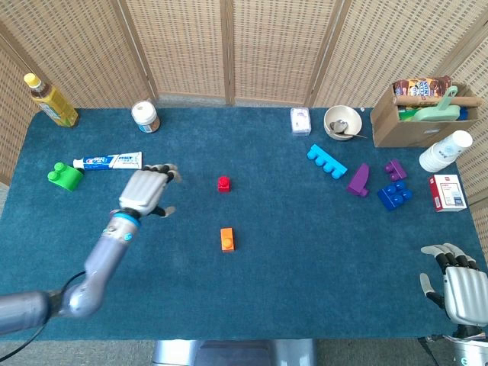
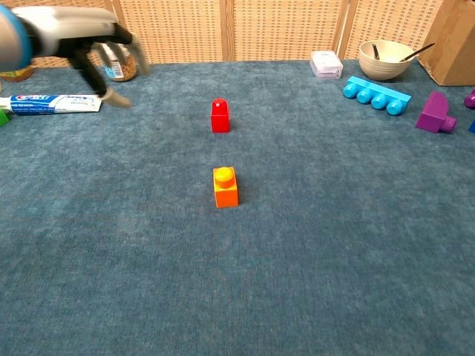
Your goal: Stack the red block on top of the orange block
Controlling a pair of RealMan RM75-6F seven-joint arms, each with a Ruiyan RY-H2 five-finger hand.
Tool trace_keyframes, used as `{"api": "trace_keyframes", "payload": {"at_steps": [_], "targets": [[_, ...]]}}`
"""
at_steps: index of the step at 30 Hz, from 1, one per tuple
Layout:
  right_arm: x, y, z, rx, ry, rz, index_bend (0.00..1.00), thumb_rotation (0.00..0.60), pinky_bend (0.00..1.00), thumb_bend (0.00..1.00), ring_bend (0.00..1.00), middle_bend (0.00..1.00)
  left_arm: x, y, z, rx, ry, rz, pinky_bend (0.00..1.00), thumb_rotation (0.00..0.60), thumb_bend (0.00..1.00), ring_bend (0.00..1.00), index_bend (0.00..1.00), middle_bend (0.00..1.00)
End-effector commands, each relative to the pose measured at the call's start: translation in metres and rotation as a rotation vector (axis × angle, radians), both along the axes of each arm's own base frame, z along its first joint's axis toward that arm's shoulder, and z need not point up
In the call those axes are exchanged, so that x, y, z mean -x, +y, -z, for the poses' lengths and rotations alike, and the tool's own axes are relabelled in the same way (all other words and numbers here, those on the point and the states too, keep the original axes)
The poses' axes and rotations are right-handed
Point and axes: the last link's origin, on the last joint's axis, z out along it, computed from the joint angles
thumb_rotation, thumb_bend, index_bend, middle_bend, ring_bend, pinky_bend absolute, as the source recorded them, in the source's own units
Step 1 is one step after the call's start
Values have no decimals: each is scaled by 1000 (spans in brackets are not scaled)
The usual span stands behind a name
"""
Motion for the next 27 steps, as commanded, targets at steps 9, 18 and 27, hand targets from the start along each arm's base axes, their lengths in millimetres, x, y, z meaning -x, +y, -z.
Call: {"api": "trace_keyframes", "payload": {"at_steps": [9,18,27], "targets": [[7,3,-10,20,8,13,325,600,341,321,248,354,-43,30,37,-18,21,1,230,600,280,222,316,215],[16,8,-14,33,7,53,325,599,340,321,248,354,-67,49,66,0,48,-4,230,600,279,223,317,214],[19,7,-17,37,13,70,325,600,341,321,248,354,-77,57,91,25,81,6,230,600,279,223,316,214]]}}
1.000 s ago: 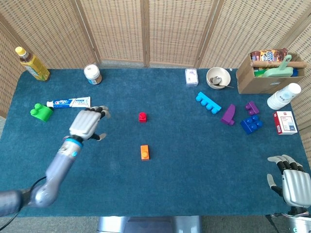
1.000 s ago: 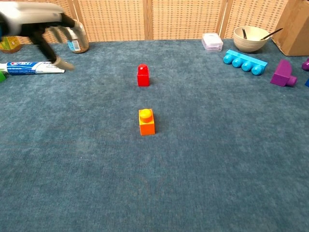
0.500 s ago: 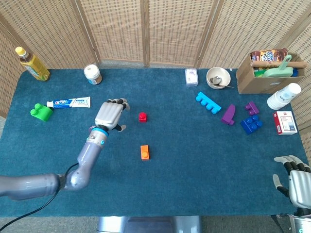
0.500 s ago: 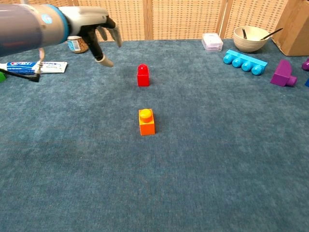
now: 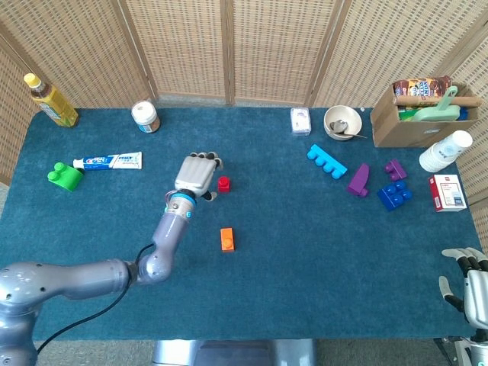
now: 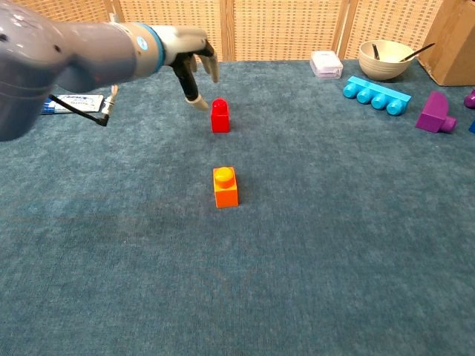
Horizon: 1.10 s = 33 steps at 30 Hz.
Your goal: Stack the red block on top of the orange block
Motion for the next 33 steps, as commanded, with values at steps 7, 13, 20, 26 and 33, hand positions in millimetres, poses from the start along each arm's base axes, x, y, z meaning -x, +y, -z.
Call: {"api": "trace_keyframes", "payload": {"at_steps": [7,13,20,26,33], "targets": [[1,-1,0,1,2,8,326,600,341,322,248,354,-1,7,22,17,19,-10,231,600,279,223,316,214],[1,0,-1,6,3,11,325,600,341,321,248,354,0,12,27,20,23,-17,230,600,279,223,317,214],[2,2,-2,10,7,16,325,600,340,323,248,354,1,14,32,24,29,-19,230,600,279,223,316,214],[2,4,-3,15,8,20,325,600,340,323,248,354,1,16,37,28,32,-24,231,600,280,225,322,215],[3,5,-4,19,8,23,326,600,341,322,248,354,4,18,40,24,41,-33,220,600,279,236,342,228]]}}
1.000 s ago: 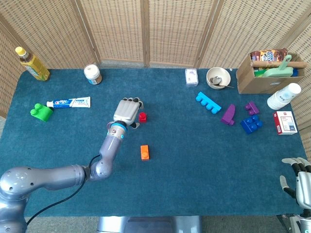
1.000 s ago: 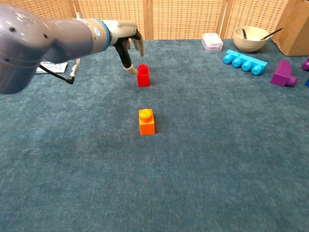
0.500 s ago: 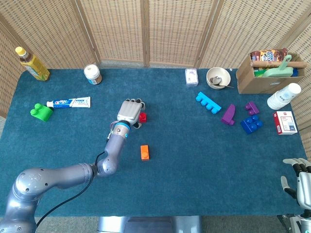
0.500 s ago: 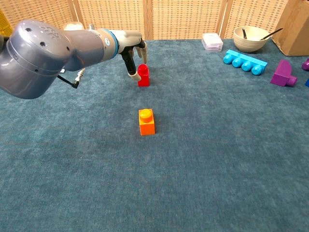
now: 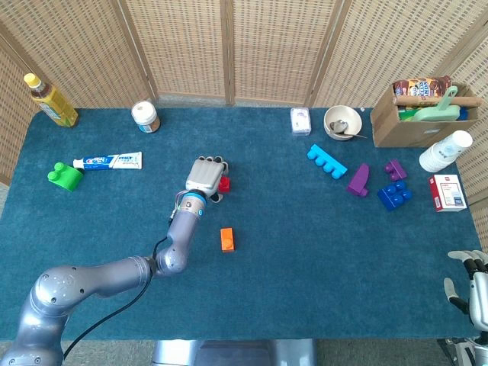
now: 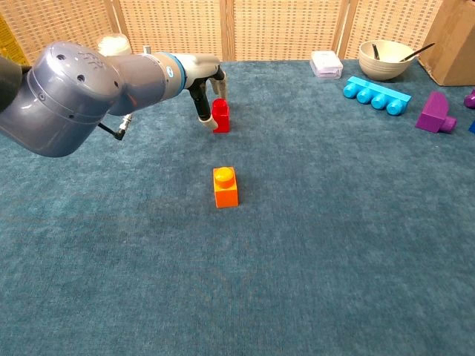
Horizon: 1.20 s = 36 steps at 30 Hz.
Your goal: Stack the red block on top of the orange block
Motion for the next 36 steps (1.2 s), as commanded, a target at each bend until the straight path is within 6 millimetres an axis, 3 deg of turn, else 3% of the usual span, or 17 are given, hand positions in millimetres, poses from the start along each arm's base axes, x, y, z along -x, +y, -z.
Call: {"api": "trace_keyframes", "payload": {"at_steps": [1,14,25,36], "targets": [[0,0,0,1,1,0,325,600,341,322,248,354,0,1,2,1,-3,-6,222,600,280,236,344,230],[1,3,-1,3,3,9,326,600,341,323,249,354,-5,4,7,-21,-12,-6,190,600,287,284,443,286],[3,8,-3,12,1,16,326,599,341,322,248,354,-3,5,13,-20,4,-10,247,600,313,318,500,326],[3,8,-2,11,2,17,326,600,340,323,248,354,-7,6,3,-45,-21,6,260,600,336,351,556,379]]}}
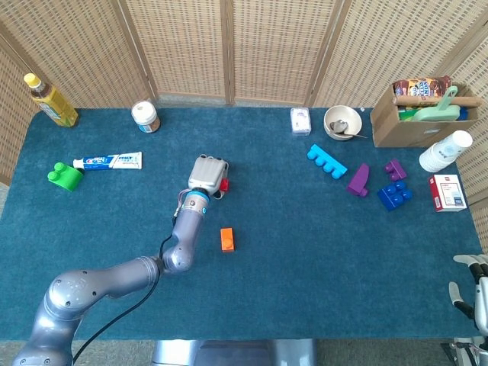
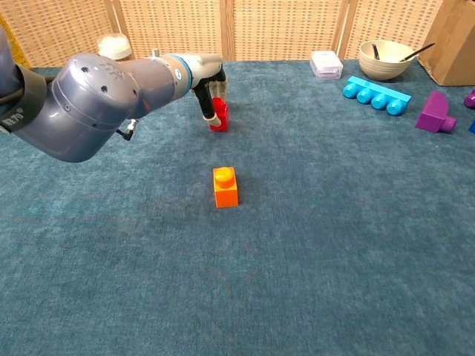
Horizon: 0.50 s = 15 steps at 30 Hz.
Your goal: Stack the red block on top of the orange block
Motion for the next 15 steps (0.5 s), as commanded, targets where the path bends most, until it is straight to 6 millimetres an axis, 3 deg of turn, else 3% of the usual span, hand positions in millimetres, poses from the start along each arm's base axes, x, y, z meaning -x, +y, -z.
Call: {"api": "trace_keyframes", "payload": {"at_steps": [1,5,15], "targets": [[0,-1,1,-2,-1,1,326,600,341,323,248,354,-3,-1,-7,-4,-16,12,260,600,336,351,555,379],[-3,-6,5,-17,-4,-11,326,600,341,322,248,354,-6,-8,-24,-5,-55,18,259,600,336,352,549,378],[-9,-17,16,-45,-12,-38,326,600,340,323,248,354,9,-41,-65,38,-73,-50,281,600,335,351,540,368]]}}
